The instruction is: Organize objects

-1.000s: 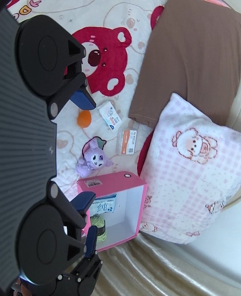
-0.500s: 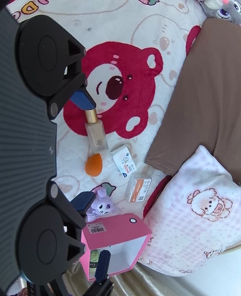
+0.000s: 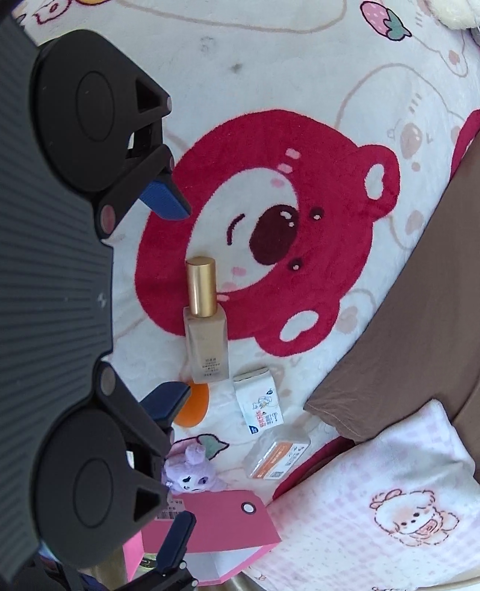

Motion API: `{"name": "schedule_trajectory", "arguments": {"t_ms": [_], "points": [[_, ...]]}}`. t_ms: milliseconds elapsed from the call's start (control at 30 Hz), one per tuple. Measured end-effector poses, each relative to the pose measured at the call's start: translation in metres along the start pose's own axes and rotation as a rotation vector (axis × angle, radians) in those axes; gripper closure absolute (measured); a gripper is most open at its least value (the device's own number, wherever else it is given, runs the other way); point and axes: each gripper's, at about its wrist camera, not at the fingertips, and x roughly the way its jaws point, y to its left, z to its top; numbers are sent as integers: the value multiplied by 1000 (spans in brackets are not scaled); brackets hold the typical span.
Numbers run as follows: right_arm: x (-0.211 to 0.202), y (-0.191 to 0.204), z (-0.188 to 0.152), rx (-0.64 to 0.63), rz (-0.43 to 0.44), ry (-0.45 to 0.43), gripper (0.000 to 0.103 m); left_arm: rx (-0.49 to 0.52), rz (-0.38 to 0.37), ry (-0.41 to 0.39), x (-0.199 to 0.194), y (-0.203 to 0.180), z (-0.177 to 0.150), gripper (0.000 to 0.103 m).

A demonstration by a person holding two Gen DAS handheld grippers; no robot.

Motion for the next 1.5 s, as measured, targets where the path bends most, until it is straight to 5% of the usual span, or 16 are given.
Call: {"name": "schedule_trajectory", "arguments": {"t_ms": [133,333,467,567,700,933,1067,1133,1200,1333,1500], "points": [[22,8,2,20,7,61,20,57,-1,1,17,-3,1,10],[56,13,-8,85,33,29,21,102,-17,-20,49,-4,5,17],[81,12,-9,106,93,91,41,10,-51,-17,63,6,6,20],[92,14,-8,90,64,94,41,1,-77,-25,68,13,7,21],[107,13,-6,102,48,74,39,-6,-109,-31,65,17,10,37],[125,12,-5,124,42,68,35,-48,-138,-20,66,26,9,40],[128,15,-8,165,47,28,22,-57,-129,-24,65,24,7,39],[128,24,-11,144,2,24,23,-61,-133,-18,64,24,6,39],[125,32,-11,127,-48,17,33,-72,-136,-11,61,27,4,39],[108,39,-14,193,-59,-18,34,-33,-141,-77,47,27,-9,36],[81,50,-27,235,-122,-27,34,-14,-204,-29,34,22,-16,38]]}}
